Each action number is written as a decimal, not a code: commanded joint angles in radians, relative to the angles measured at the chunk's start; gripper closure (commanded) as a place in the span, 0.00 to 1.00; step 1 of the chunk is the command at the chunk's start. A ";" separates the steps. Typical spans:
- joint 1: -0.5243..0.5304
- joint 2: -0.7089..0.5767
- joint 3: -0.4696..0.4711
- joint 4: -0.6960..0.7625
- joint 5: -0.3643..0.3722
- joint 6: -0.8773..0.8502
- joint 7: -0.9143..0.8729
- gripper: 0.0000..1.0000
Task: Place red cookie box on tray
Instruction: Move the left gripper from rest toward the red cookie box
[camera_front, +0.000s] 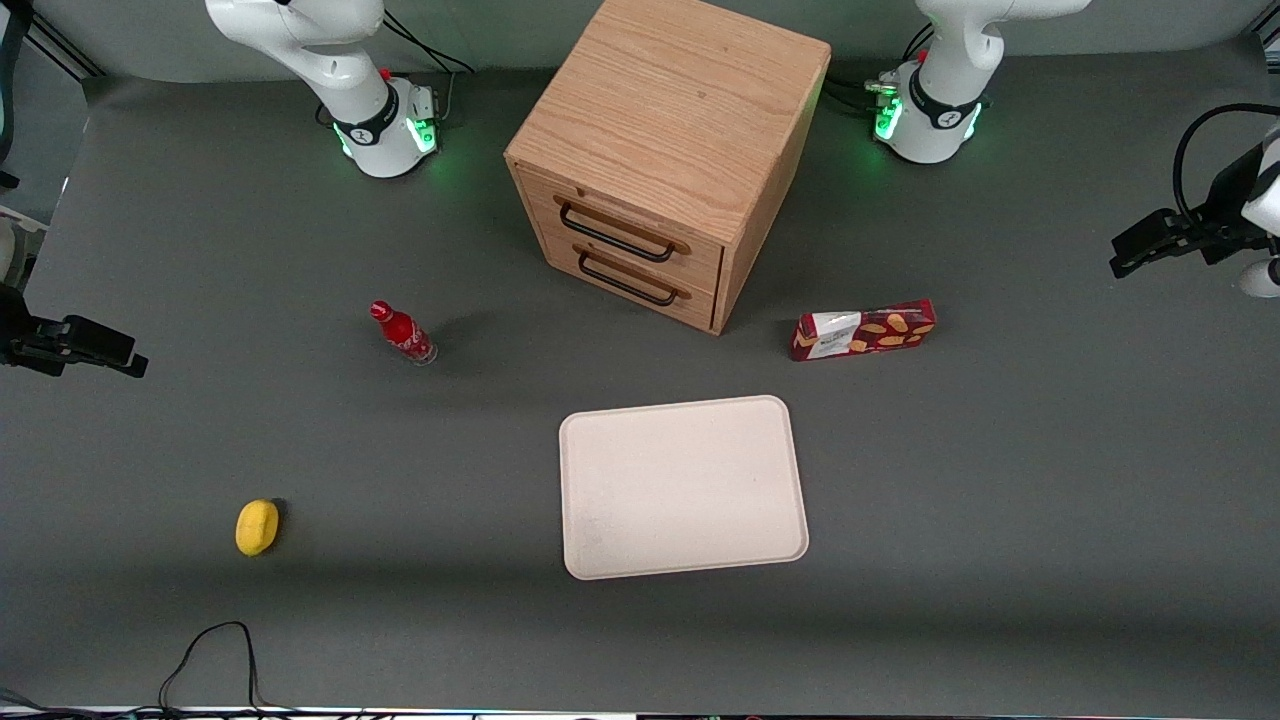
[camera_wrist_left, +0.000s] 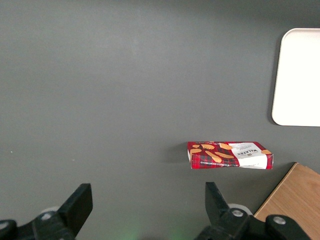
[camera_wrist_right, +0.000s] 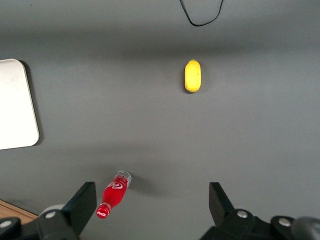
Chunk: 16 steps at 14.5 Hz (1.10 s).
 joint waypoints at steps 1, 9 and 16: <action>-0.016 0.022 0.000 0.058 0.018 -0.059 -0.018 0.00; -0.032 0.030 -0.024 0.072 0.018 -0.110 -0.021 0.00; -0.027 0.021 -0.021 0.081 0.008 -0.134 -0.007 0.00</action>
